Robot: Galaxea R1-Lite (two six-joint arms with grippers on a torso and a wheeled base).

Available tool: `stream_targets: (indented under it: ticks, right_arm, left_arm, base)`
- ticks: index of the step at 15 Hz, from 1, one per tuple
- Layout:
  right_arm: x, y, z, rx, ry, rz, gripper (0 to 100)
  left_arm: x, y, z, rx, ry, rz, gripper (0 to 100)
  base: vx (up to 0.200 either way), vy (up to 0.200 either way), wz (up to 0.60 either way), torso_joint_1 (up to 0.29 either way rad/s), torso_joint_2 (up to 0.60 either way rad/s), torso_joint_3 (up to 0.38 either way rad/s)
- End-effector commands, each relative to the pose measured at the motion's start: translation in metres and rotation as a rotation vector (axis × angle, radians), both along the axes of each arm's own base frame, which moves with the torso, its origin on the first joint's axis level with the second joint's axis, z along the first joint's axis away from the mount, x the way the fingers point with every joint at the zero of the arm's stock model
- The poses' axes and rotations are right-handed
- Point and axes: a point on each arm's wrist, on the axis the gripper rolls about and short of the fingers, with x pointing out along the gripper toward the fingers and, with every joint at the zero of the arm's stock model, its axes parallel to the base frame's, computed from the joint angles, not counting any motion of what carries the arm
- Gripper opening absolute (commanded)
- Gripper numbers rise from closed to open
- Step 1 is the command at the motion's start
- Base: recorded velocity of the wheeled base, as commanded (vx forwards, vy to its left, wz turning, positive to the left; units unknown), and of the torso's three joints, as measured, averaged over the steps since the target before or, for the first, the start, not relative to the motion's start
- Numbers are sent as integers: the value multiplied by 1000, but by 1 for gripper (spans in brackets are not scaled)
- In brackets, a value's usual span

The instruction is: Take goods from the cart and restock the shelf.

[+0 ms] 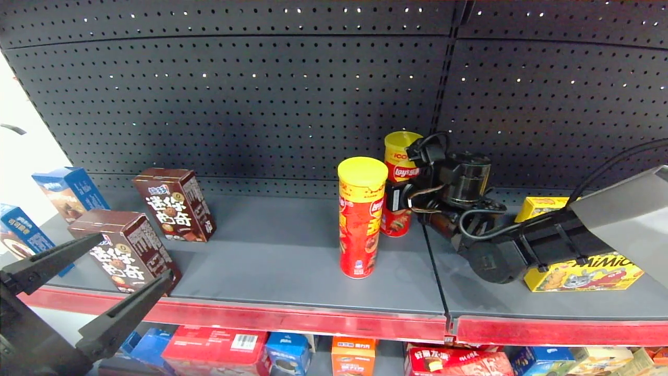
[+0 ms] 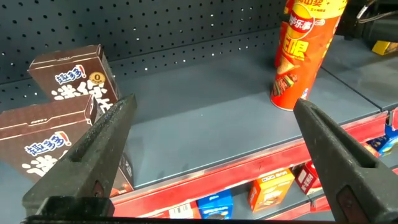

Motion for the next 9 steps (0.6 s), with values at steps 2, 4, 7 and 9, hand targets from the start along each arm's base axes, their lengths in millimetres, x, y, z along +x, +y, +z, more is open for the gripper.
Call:
stream_targets:
  ticks: [2, 4, 7, 9]
  right_arm:
    - [-1, 1, 0, -1, 0, 1, 0]
    - [-1, 1, 1, 0, -1, -7, 100]
    - [-2, 0, 4, 2, -4, -35, 100]
    - [-3, -1, 6, 5, -8, -36, 100]
  left_arm:
    - [0, 0, 0, 0, -1, -2, 100]
    - [-1, 0, 0, -2, -2, -2, 100]
    - [-4, 1, -2, -2, -4, -2, 100]
    - [-4, 1, -2, -2, -4, -2, 100]
  base:
    - [0, 0, 0, 0, 0, 0]
    - [0, 0, 0, 0, 0, 0]
    - [0, 0, 0, 0, 0, 0]
    - [0, 0, 0, 0, 0, 0]
